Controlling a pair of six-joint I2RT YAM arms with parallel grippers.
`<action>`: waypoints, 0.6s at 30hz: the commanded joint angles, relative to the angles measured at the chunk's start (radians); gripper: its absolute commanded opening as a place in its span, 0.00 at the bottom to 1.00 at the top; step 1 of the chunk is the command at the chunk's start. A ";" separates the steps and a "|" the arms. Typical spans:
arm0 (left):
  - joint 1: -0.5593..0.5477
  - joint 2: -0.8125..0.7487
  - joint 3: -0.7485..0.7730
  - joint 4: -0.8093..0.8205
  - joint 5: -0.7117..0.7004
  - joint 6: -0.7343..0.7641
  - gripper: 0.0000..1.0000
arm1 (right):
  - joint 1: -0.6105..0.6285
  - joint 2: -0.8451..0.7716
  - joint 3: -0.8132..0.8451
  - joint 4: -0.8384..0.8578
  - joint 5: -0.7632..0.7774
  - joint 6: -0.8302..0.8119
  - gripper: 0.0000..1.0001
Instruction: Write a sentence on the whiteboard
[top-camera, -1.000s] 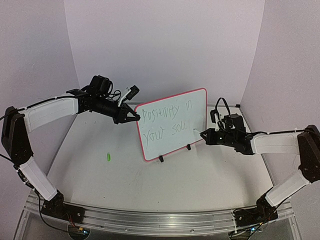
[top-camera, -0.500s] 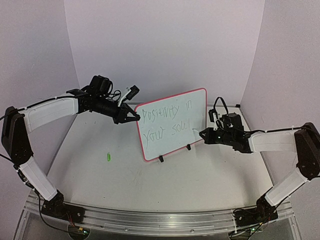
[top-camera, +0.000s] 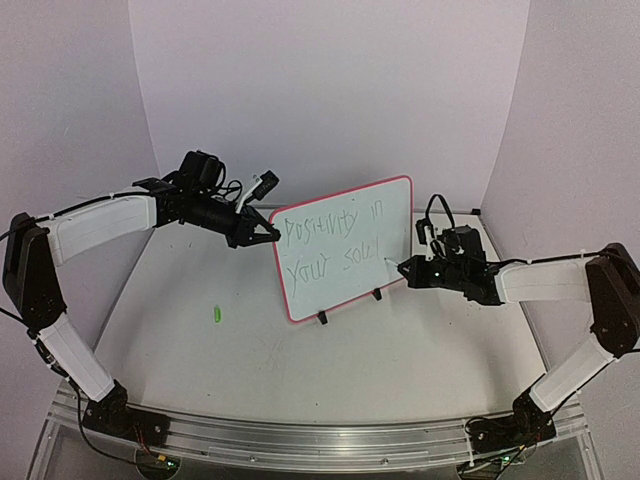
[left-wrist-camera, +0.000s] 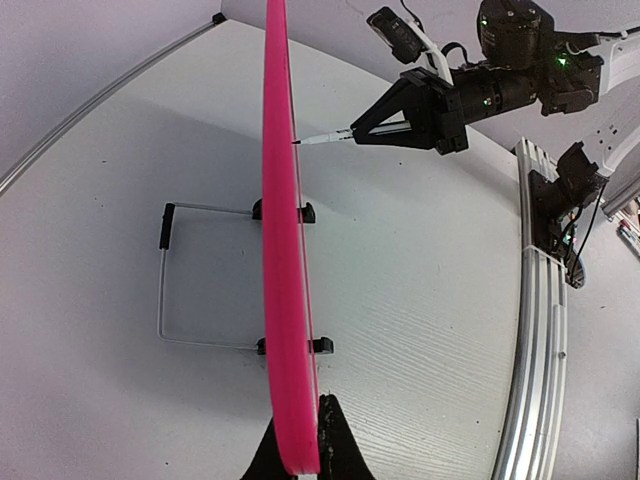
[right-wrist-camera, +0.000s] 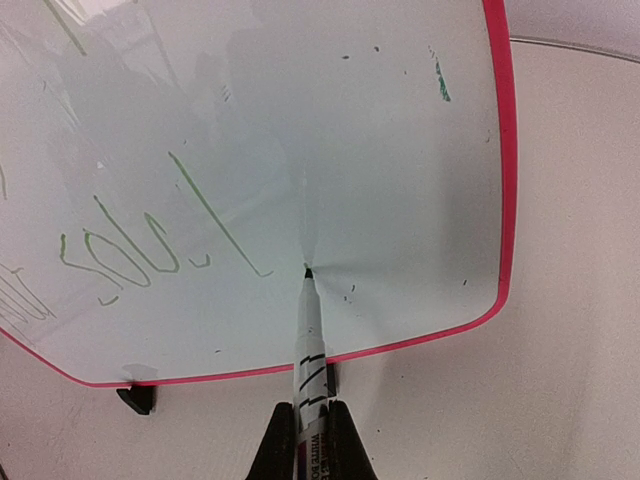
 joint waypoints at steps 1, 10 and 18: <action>-0.011 0.026 0.009 -0.094 -0.065 0.051 0.00 | -0.001 0.013 0.042 0.028 0.010 -0.014 0.00; -0.011 0.023 0.011 -0.094 -0.071 0.040 0.00 | -0.001 -0.069 0.013 -0.023 0.014 -0.007 0.00; -0.011 0.008 0.010 -0.090 -0.087 0.019 0.09 | -0.002 -0.239 -0.040 -0.104 0.083 -0.018 0.00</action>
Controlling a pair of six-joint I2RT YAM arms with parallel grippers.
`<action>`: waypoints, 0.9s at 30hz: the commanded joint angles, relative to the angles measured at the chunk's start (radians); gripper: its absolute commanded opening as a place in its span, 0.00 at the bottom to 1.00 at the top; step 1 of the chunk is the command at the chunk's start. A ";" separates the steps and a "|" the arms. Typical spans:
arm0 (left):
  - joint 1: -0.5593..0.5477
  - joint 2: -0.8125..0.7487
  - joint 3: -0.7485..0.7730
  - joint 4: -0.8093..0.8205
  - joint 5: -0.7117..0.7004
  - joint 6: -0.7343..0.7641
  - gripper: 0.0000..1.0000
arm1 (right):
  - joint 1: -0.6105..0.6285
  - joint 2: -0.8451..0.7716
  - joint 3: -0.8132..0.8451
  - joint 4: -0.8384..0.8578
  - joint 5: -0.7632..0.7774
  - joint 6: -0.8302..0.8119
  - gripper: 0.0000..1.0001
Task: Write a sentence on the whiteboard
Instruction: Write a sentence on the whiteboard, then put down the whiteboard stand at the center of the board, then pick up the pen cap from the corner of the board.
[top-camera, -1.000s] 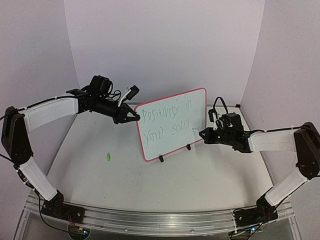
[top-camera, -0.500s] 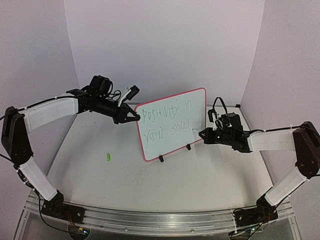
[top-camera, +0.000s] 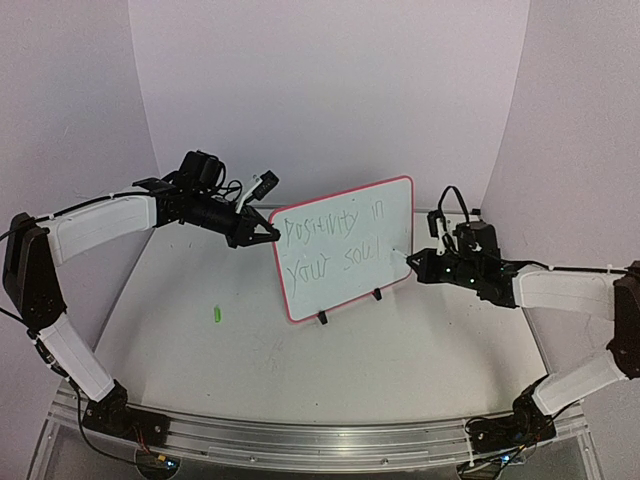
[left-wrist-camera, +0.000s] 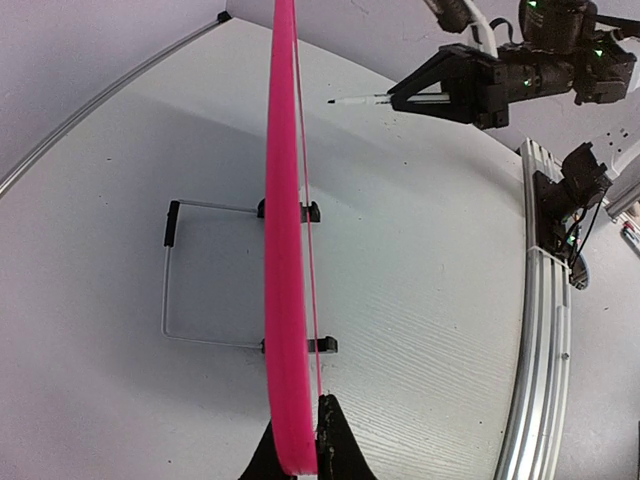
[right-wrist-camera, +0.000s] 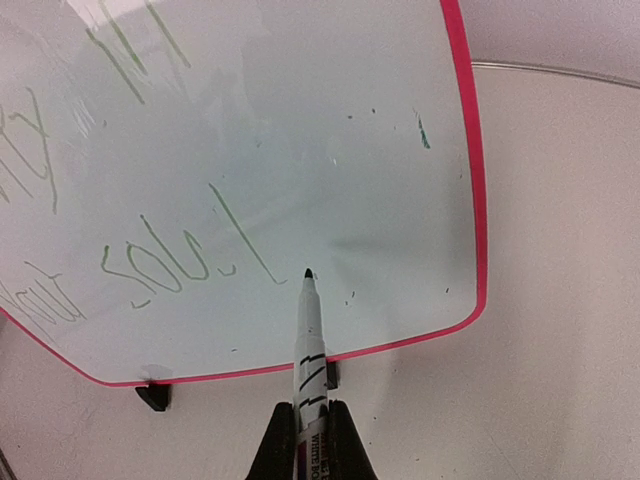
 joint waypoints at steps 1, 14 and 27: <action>-0.011 0.004 0.008 -0.089 -0.078 0.022 0.11 | -0.001 -0.091 -0.019 -0.033 0.049 -0.015 0.00; -0.011 -0.052 -0.021 -0.091 -0.122 0.009 0.42 | -0.001 -0.185 -0.042 -0.045 0.068 -0.012 0.00; 0.002 -0.295 -0.249 -0.027 -0.413 -0.200 0.79 | -0.001 -0.316 -0.056 -0.081 0.025 -0.022 0.00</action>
